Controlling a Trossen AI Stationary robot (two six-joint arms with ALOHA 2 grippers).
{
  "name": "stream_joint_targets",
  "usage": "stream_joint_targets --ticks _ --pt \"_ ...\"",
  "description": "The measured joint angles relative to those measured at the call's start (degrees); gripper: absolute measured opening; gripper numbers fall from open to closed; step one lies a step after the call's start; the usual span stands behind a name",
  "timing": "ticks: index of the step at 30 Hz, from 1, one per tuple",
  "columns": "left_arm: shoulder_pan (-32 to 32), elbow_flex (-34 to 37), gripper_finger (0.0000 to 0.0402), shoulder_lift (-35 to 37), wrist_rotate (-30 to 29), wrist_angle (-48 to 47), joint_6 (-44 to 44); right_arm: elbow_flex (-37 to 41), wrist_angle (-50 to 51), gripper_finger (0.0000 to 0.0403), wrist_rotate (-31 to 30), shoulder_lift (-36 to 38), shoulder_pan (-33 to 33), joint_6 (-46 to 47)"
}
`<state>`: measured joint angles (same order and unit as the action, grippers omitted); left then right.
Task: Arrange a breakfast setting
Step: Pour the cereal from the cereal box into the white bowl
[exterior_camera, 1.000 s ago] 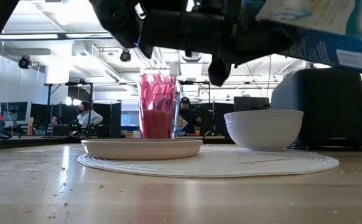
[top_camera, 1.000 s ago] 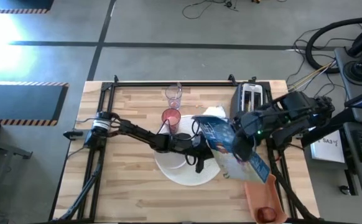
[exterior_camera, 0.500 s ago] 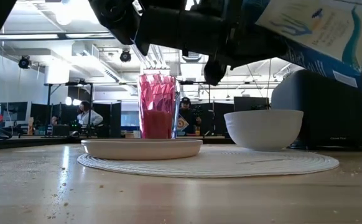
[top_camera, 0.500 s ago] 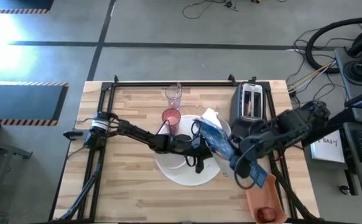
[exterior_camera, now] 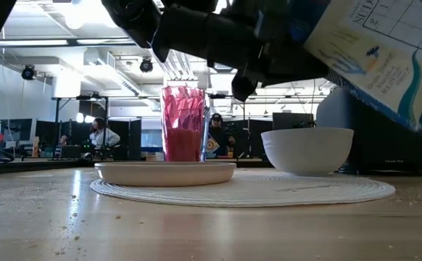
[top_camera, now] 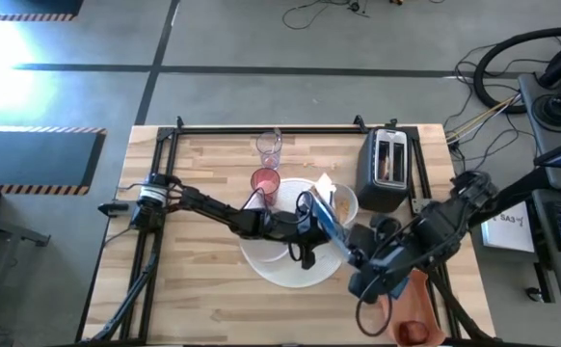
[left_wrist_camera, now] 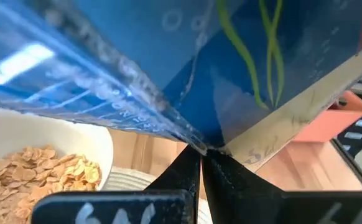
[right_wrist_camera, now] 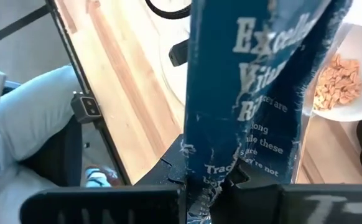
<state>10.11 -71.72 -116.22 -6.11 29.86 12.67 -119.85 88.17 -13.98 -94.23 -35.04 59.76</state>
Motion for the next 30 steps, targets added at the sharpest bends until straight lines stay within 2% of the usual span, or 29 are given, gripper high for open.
stream_joint_targets --ticks 5,11,22,30 --pt "0.37 0.27 0.0000 0.32 -0.09 -2.02 -1.20 -0.02 -0.23 0.0013 -1.21 -2.57 -1.21 0.84" --pt "1.05 0.60 0.0000 2.28 -4.13 -6.29 -4.58 0.02 -0.19 0.0013 -5.43 -5.06 -3.29 3.10" --pt "1.35 4.49 0.0000 7.69 -8.67 -7.93 -7.67 0.76 -0.30 0.0013 -17.99 -7.71 -7.21 8.27" --pt "1.53 6.55 0.0000 10.60 -7.91 -6.70 -7.67 0.97 0.03 0.0013 -22.32 -10.28 -7.67 13.69"
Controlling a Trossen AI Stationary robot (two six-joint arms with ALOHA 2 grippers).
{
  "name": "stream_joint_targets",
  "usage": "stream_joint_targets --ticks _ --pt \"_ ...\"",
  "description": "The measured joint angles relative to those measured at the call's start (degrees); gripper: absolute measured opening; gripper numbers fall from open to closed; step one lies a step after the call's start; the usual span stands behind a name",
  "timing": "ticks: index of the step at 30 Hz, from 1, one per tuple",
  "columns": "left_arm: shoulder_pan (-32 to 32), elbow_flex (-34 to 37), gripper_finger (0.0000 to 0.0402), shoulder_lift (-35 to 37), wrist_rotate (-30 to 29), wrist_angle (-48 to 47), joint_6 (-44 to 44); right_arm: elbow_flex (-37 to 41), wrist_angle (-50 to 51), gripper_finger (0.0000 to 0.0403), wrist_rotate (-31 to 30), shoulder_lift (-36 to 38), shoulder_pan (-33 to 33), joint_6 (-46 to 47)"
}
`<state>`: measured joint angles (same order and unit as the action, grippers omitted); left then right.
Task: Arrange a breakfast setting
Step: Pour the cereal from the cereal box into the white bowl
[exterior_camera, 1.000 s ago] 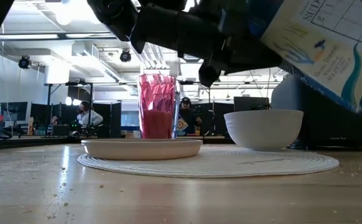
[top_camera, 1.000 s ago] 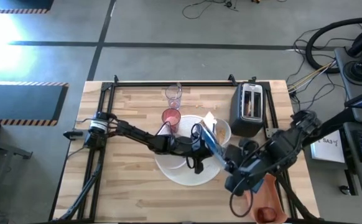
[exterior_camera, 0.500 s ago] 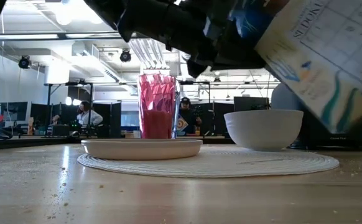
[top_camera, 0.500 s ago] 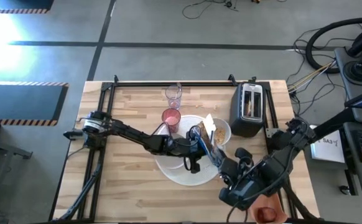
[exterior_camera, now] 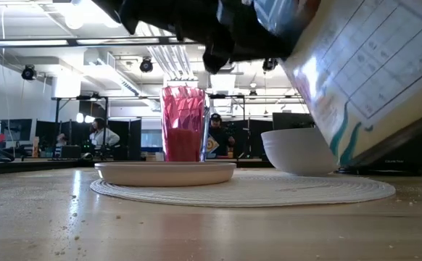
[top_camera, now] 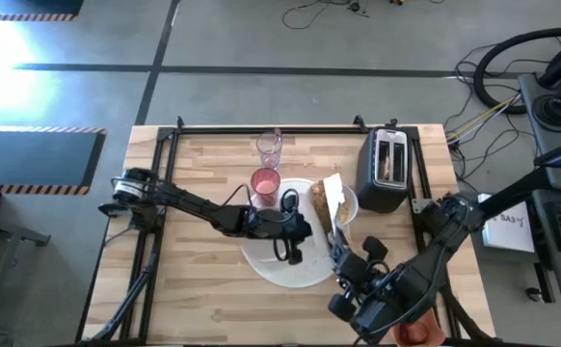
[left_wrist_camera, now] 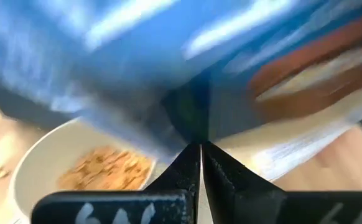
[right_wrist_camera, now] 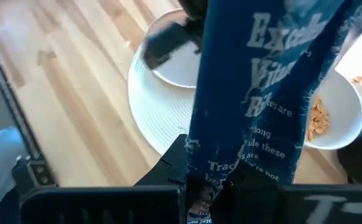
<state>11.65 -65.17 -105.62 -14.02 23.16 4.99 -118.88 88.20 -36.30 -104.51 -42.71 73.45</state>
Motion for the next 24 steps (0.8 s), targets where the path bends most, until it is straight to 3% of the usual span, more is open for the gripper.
stream_joint_targets --ticks 24 --pt "0.84 -0.02 0.0000 1.39 -0.22 -3.70 -0.01 -0.02 -4.41 0.0013 -2.88 -7.80 -1.40 25.43"
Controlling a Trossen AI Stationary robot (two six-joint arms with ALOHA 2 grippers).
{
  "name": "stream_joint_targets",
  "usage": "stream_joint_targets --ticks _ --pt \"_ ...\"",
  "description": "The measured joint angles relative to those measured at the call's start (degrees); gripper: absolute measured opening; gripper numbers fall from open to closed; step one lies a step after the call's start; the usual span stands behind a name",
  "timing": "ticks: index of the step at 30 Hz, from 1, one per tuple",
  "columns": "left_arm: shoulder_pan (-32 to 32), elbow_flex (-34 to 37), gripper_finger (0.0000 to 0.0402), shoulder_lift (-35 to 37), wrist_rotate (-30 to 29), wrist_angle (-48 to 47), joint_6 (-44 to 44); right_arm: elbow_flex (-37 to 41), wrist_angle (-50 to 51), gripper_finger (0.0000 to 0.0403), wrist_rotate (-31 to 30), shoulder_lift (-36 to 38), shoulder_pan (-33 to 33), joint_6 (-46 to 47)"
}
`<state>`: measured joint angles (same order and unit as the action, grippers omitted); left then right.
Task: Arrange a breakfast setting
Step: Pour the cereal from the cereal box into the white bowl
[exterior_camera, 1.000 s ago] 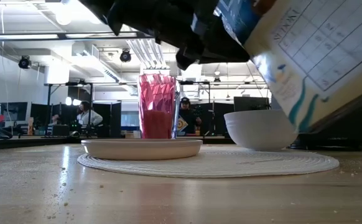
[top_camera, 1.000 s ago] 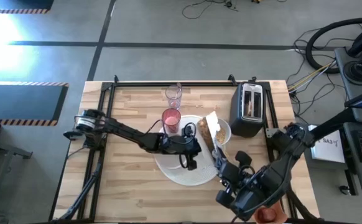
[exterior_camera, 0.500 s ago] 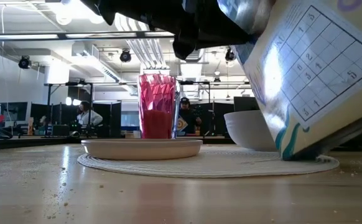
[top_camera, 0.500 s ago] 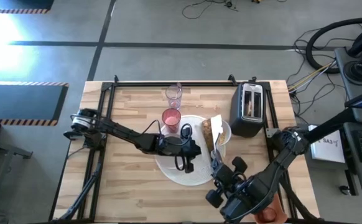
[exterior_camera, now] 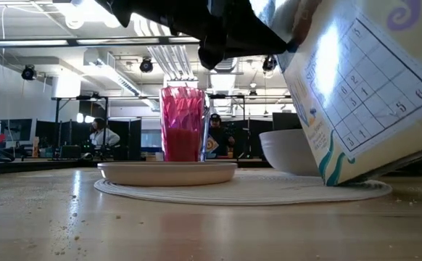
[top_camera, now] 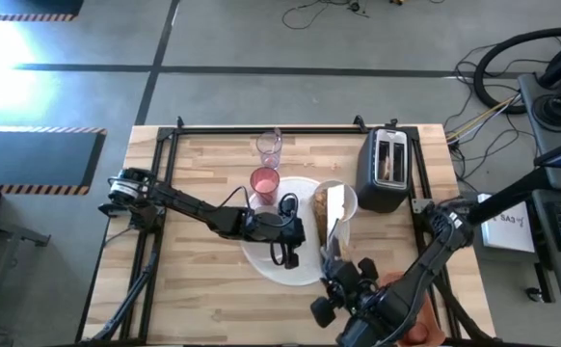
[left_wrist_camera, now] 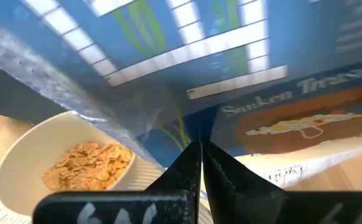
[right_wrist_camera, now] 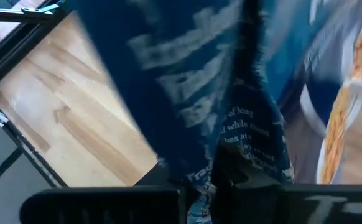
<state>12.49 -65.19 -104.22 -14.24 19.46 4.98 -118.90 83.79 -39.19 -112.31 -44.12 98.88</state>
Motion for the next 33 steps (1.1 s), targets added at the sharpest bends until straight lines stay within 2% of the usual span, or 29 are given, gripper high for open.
stream_joint_targets --ticks 9,18,28,33 --pt "0.08 0.00 0.0000 0.00 0.82 -2.94 0.01 0.18 0.03 0.0013 1.79 -0.06 -2.80 7.62" --pt "0.09 0.00 0.0000 -0.02 1.89 -3.89 0.19 0.07 -0.33 0.0023 8.14 0.33 -3.41 9.14" --pt "0.04 0.05 0.0000 -0.03 11.67 -7.14 -0.06 0.03 2.81 0.0027 13.37 0.44 -3.48 11.64" --pt "0.07 0.09 0.0000 -0.03 12.31 -9.17 -2.66 0.09 3.93 0.0028 14.13 0.44 -3.52 12.29"
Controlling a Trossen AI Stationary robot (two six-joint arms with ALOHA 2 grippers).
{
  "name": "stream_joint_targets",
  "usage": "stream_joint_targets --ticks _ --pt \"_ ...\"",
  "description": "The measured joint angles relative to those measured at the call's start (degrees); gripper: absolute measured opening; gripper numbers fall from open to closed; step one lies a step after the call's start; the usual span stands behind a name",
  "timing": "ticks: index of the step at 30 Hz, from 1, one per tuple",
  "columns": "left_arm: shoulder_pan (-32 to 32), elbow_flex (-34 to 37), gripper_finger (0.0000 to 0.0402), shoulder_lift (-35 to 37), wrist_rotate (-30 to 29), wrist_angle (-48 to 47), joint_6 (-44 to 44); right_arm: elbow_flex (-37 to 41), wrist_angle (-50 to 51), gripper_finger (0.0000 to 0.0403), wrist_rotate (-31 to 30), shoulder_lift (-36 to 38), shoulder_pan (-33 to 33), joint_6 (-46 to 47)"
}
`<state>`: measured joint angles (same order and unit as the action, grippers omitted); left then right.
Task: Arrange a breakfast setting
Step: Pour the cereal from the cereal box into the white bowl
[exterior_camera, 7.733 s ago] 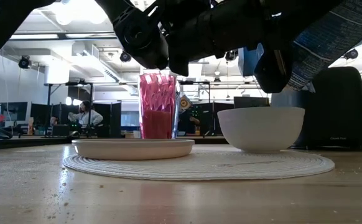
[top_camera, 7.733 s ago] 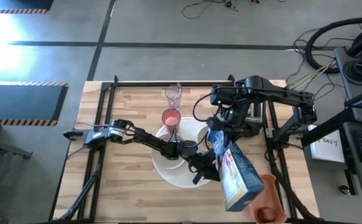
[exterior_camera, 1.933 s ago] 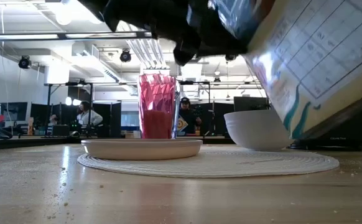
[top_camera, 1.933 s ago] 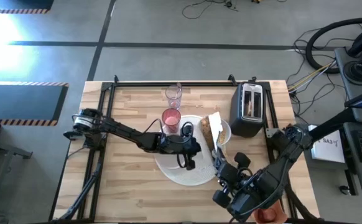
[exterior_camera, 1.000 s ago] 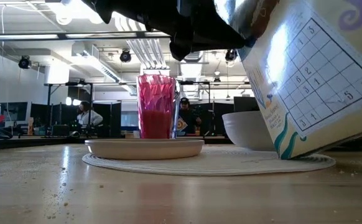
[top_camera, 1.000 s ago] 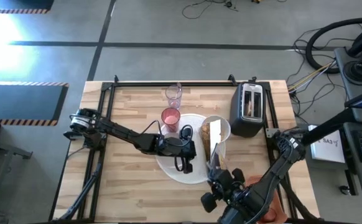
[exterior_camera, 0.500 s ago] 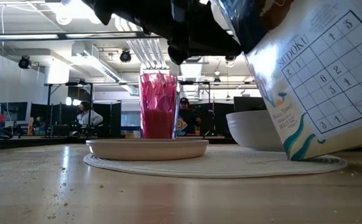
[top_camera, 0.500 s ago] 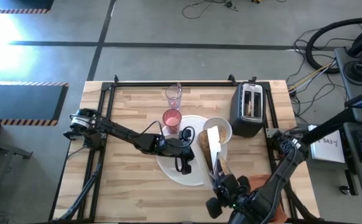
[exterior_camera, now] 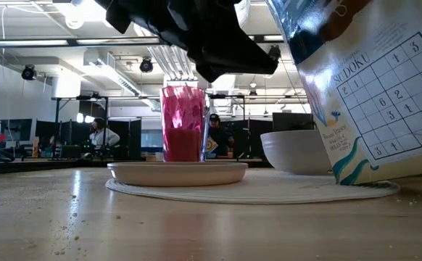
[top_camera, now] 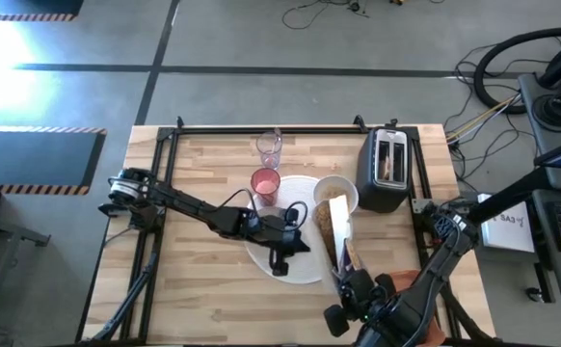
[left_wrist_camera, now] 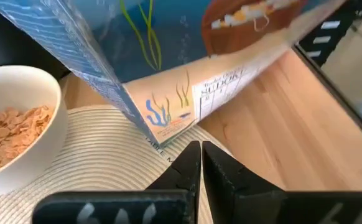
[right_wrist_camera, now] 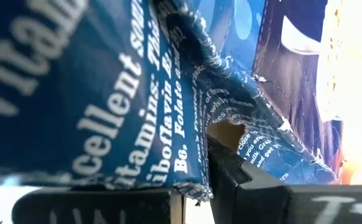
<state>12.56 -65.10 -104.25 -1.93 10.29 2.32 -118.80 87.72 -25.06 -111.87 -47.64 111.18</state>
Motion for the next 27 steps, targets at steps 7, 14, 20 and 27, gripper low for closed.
stream_joint_targets --ticks 7,14,20,27 --pt "-0.04 0.00 0.0037 -0.01 6.48 -0.83 -2.79 0.00 0.68 0.0029 0.35 0.00 -0.11 -0.04" --pt "0.04 0.00 0.0144 -0.01 15.21 -1.00 -9.78 0.02 1.64 0.0029 0.80 0.01 -0.15 -0.16" --pt "-0.23 0.00 0.0221 -0.01 14.30 -0.97 -9.41 0.15 2.43 0.0029 1.32 0.02 -1.14 0.85" --pt "-0.33 0.00 0.0237 0.00 1.19 -0.23 -6.77 0.24 2.66 0.0029 1.75 0.00 -3.33 5.92"
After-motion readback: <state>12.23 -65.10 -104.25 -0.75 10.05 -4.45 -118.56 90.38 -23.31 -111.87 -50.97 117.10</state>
